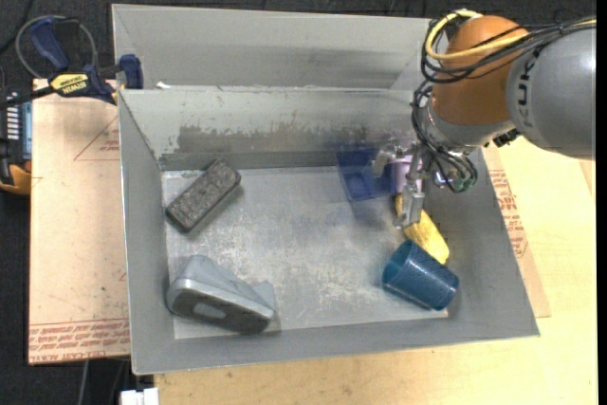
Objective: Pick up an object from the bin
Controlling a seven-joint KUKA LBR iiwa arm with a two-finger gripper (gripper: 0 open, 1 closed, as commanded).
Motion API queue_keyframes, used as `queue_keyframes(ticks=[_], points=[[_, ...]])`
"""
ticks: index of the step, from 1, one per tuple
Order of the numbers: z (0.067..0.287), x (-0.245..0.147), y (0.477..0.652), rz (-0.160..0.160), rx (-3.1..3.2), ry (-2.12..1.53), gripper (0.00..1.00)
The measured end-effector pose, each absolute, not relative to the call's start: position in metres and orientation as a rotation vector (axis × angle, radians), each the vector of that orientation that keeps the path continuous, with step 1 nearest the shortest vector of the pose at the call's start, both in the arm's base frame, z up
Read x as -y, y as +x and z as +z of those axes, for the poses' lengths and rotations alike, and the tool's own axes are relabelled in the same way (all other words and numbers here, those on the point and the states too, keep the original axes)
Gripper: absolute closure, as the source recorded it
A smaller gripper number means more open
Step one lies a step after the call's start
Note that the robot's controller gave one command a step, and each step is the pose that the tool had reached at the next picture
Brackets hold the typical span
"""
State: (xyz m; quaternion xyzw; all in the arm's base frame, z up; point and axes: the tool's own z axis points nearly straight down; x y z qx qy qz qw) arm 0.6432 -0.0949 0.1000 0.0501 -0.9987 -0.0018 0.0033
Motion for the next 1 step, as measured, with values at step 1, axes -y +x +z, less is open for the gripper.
queue_keyframes(ticks=[1], points=[[0.0700,0.0549,0.6509,-0.010,3.161,-0.012,0.00]])
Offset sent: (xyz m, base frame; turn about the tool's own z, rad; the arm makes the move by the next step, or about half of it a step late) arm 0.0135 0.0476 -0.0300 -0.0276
